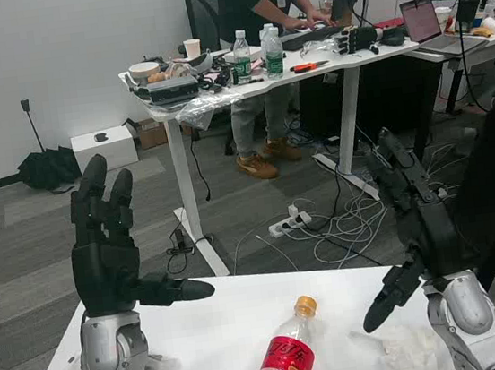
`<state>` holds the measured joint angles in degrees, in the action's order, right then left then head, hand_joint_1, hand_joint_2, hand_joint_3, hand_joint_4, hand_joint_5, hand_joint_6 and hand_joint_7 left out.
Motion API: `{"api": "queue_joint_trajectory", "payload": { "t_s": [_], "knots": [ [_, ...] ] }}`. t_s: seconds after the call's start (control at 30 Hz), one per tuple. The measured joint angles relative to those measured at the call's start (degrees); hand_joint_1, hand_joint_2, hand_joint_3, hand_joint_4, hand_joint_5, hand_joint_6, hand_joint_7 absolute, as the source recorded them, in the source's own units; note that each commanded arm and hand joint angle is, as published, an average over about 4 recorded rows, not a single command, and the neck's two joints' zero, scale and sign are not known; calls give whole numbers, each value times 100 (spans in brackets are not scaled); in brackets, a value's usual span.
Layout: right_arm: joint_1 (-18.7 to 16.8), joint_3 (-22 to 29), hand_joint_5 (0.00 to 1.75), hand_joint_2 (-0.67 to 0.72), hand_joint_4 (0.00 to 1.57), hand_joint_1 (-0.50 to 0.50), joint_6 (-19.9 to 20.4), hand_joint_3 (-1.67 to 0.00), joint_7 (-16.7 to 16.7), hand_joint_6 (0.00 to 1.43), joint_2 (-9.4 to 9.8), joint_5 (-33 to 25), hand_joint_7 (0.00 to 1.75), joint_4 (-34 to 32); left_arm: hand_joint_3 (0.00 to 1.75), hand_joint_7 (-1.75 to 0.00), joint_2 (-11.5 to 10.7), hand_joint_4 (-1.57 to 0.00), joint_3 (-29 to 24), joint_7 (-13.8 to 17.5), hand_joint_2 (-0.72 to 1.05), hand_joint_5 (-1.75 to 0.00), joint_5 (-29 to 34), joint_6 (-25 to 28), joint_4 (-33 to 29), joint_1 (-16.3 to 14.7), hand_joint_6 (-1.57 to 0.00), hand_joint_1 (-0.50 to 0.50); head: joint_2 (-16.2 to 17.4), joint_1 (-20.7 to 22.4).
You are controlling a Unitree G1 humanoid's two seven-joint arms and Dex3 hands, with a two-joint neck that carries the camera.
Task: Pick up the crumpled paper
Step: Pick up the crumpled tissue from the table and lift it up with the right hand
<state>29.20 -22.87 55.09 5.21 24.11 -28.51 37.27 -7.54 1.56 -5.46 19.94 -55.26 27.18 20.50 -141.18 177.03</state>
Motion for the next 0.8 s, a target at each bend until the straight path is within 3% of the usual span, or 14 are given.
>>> {"api": "queue_joint_trajectory", "payload": {
  "t_s": [0.07,0.1,0.23,0.8],
  "knots": [
    [-102,157,0,72,0,-48,-287,-2,1,0,-107,41,0,-376,0,0,-121,-52,228,-50,78,0,405,-2,238,138,-10,-41,409,-333],
    [-194,293,0,71,0,-47,-539,0,1,0,-220,87,0,-720,0,0,-232,-52,430,-109,78,0,777,6,454,270,-10,-41,821,-664],
    [-471,745,0,71,0,-46,-1309,-2,-2,0,-650,274,0,-1933,0,0,-630,-52,1078,-383,78,0,2042,104,1171,744,-10,-41,822,-664],
    [-505,841,0,72,0,-46,-1405,0,7,0,-678,287,0,-2042,0,0,-675,-52,1159,-410,78,0,2167,115,1256,789,-10,-41,841,-658]
  ]
}}
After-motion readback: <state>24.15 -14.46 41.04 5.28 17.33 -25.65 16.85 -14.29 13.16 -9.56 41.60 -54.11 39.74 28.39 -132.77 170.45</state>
